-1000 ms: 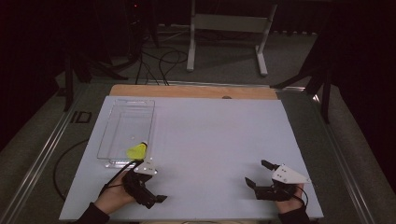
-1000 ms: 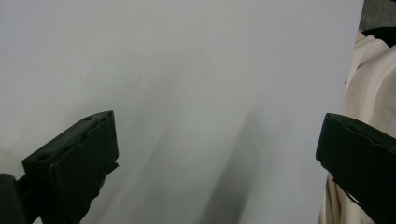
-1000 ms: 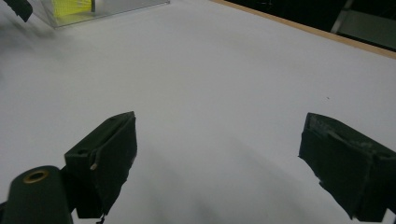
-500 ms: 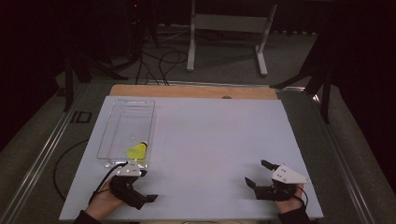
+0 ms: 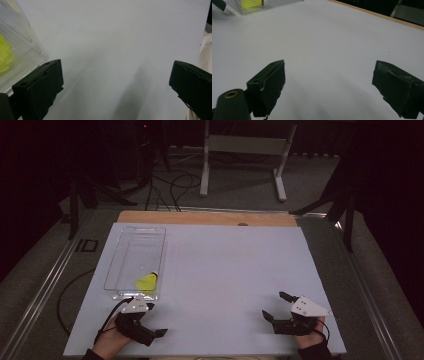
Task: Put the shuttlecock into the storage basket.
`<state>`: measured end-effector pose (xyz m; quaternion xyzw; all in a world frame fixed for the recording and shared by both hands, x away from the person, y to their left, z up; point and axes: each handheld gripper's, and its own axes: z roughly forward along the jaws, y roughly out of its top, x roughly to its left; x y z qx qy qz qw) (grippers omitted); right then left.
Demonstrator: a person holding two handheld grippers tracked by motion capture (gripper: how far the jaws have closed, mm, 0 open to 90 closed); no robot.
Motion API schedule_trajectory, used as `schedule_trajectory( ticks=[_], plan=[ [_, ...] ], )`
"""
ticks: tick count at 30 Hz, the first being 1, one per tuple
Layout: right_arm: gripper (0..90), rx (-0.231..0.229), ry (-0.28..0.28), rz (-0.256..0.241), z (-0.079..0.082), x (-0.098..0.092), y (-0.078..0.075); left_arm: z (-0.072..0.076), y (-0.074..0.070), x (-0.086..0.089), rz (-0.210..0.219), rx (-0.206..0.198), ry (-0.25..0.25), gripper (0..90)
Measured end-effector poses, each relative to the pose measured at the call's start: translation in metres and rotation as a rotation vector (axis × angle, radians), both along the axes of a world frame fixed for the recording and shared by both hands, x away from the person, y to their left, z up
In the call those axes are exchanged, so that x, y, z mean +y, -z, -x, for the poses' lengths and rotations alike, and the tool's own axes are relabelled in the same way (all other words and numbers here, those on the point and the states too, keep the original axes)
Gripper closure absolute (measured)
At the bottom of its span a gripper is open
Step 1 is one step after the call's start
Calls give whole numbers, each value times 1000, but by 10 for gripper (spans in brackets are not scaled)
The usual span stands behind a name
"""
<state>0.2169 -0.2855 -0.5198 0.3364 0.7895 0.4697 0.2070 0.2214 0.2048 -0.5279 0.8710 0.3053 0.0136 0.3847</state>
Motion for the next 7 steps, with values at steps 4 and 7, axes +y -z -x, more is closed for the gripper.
schedule_trajectory(
  ticks=[4, 7],
  plan=[
    [115, 0, 0, -1, 0, 0, 1, 0, 1, -2, -3, 4, 13, 0],
    [115, 0, 1, -2, 0, 0, 1, 0, 1, -2, 8, 6, 11, 0]
  ],
)
